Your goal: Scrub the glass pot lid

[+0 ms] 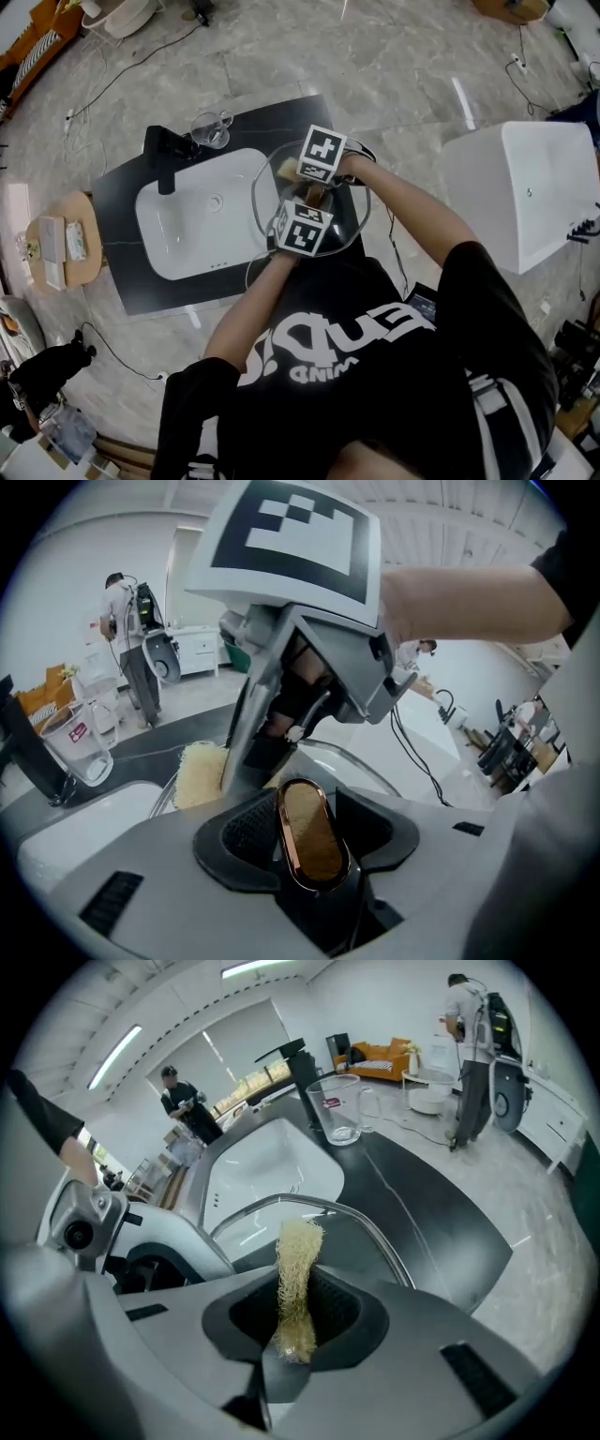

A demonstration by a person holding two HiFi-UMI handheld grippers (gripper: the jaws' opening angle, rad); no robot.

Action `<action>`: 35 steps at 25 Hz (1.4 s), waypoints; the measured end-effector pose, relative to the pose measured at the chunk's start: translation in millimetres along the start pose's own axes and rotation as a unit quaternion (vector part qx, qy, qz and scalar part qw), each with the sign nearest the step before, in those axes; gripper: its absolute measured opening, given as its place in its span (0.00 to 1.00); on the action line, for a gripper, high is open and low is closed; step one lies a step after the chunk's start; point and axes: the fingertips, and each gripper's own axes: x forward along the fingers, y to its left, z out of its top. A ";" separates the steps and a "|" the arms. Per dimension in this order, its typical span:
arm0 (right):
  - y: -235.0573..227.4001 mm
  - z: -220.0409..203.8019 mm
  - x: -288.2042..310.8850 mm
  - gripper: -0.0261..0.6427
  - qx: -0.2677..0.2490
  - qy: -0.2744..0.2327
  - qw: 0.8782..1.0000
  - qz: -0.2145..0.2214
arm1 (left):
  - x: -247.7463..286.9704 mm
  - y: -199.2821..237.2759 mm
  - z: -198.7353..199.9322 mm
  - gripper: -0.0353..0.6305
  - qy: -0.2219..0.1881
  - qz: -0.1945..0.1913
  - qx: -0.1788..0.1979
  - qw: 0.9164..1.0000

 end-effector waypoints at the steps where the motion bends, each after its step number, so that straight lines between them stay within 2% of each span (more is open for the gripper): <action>1: 1.5 2.6 2.1 0.11 -0.009 0.007 1.000 0.006 | -0.3 0.1 -0.4 0.36 0.000 0.002 -0.001 1.000; 12: 16.2 21.1 17.7 0.11 -0.060 0.084 0.992 0.077 | 1.5 1.5 2.4 0.35 -0.007 0.018 -0.006 1.000; 23: 34.8 41.3 35.3 0.11 -0.076 0.084 0.989 0.097 | 2.3 1.2 0.3 0.35 -0.007 0.015 -0.014 1.000; 28: 47.5 61.9 30.7 0.11 -0.109 0.071 0.986 0.101 | 3.8 0.9 1.0 0.35 -0.006 0.011 -0.017 1.000; 35: 77.5 69.3 42.2 0.11 -0.146 0.111 0.974 0.135 | 3.6 -0.7 2.4 0.34 -0.005 0.014 -0.009 1.000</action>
